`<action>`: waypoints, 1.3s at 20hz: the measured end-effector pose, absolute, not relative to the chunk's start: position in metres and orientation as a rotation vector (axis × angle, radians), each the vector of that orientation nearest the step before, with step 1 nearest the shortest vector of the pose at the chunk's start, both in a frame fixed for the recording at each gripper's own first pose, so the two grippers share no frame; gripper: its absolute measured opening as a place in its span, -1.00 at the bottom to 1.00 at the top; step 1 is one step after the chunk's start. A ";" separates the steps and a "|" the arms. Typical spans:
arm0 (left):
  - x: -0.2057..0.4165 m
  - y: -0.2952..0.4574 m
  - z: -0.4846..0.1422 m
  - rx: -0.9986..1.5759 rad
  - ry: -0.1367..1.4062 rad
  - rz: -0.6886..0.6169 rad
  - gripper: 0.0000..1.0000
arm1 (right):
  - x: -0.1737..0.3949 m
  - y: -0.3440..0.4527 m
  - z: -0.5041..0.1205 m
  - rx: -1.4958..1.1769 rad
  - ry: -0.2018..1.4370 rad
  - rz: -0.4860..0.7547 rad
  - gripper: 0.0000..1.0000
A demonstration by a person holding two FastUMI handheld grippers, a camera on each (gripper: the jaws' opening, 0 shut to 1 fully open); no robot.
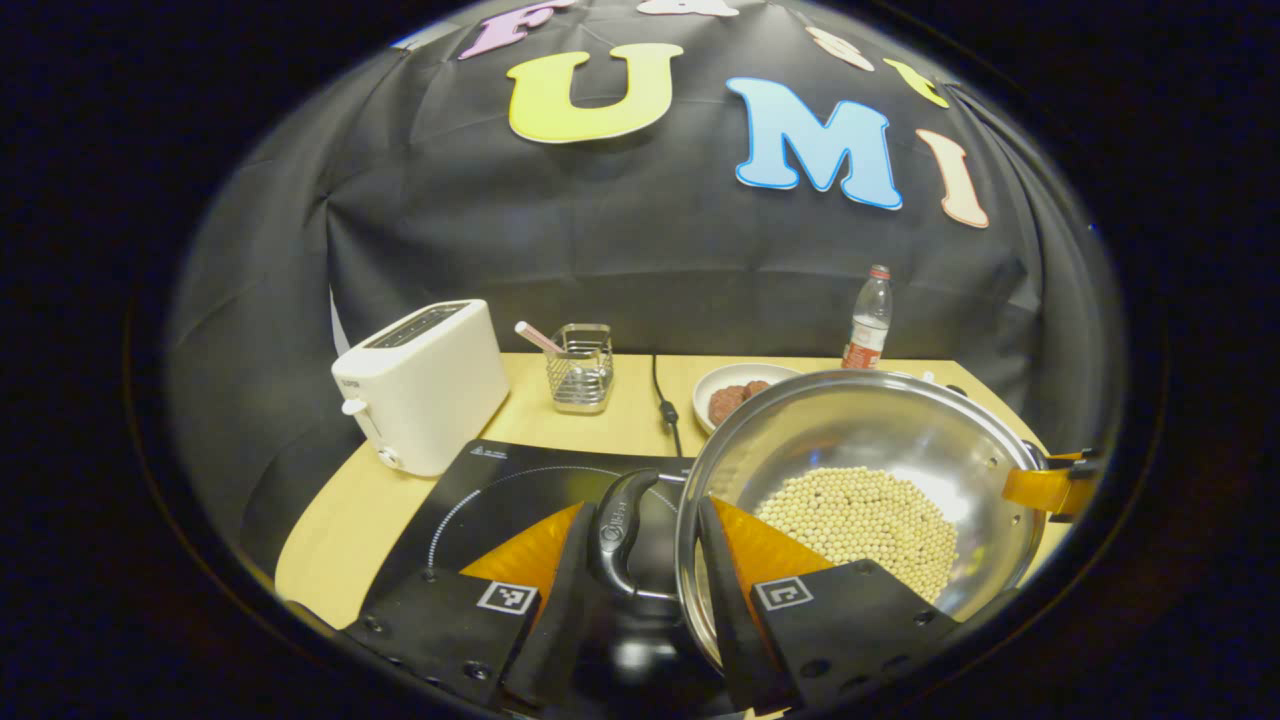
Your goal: First push the handle of the pot to place it horizontally, then grasp the pot with both hands and set it on the induction cooktop.
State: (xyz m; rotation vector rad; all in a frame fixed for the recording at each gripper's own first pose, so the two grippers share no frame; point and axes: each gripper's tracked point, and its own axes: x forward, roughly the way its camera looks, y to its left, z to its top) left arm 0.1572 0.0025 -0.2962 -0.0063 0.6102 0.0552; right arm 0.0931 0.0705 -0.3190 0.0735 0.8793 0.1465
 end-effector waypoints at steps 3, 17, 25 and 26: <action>0.155 0.035 -0.295 0.000 0.611 0.065 0.21 | 0.089 0.099 -0.319 0.077 0.879 0.155 -0.08; 0.156 0.167 -0.304 0.014 0.624 0.134 0.23 | 0.077 0.228 -0.324 0.101 0.885 0.191 -0.08; 0.160 0.206 -0.311 0.011 0.626 0.171 0.29 | 0.084 0.268 -0.326 0.111 0.875 0.211 -0.08; 0.161 0.209 -0.312 0.014 0.630 0.174 0.21 | 0.085 0.270 -0.326 0.115 0.873 0.212 -0.08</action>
